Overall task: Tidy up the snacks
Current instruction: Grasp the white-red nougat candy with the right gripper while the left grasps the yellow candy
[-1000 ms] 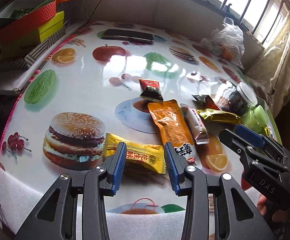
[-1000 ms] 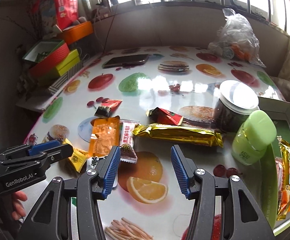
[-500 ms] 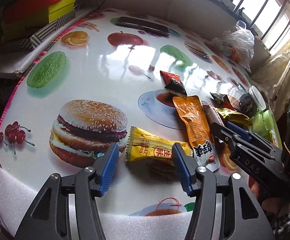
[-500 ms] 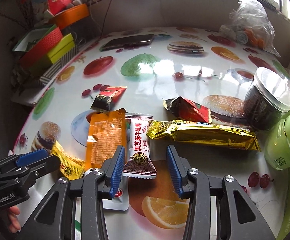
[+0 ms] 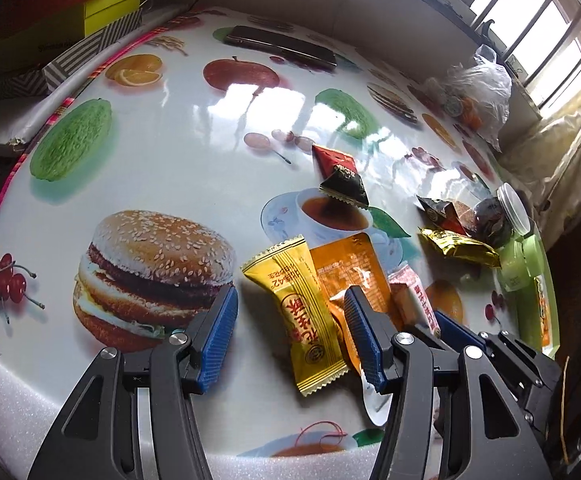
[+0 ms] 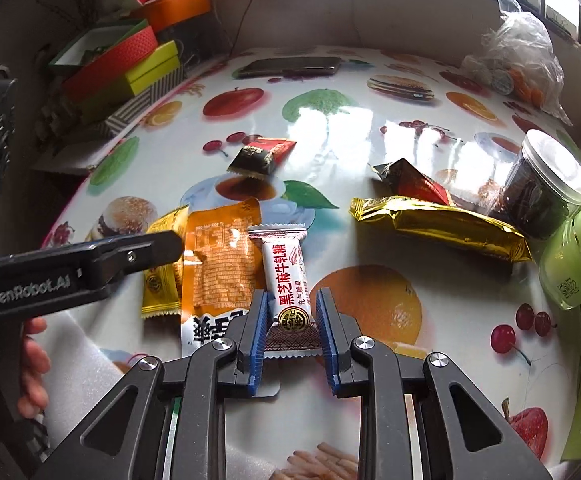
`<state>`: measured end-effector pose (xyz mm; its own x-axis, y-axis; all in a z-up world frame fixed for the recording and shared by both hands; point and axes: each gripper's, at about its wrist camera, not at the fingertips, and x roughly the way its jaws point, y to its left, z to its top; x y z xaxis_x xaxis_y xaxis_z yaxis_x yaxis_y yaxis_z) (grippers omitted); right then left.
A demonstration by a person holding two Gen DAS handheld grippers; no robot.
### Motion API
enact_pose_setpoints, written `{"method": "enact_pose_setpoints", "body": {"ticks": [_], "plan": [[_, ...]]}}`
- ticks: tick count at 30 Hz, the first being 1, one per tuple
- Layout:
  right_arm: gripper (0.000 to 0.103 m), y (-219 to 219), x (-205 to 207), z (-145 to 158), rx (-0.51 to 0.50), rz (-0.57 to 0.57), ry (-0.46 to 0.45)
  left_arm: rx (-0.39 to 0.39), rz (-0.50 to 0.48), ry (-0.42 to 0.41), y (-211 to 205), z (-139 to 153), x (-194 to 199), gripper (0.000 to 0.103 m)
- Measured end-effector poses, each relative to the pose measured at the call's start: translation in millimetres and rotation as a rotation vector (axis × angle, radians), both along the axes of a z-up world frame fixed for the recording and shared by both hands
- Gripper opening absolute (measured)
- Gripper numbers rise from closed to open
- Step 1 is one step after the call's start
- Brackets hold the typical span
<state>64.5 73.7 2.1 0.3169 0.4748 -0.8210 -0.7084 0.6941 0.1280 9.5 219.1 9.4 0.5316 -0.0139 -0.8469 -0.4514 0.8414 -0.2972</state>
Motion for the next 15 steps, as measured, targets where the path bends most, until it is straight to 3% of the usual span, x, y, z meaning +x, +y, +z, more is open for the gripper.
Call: {"method": "enact_pose_setpoints", "body": {"ticks": [8,14,15], "plan": [[0.023,-17.2,3.0,0.6,0.011,-0.05,0.004,0.171,-0.015,0.047,-18.9,-2.8,4.9,0.056],[0.023,-32.8,3.3,4.5,0.032,-0.076,0.0,0.2,0.022,0.05,-20.9,-3.8,3.8,0.055],[0.023,-36.0,3.6,5.8,0.036,-0.08,-0.001,0.207,0.028,0.05,-21.6,-3.6,3.7,0.047]]}}
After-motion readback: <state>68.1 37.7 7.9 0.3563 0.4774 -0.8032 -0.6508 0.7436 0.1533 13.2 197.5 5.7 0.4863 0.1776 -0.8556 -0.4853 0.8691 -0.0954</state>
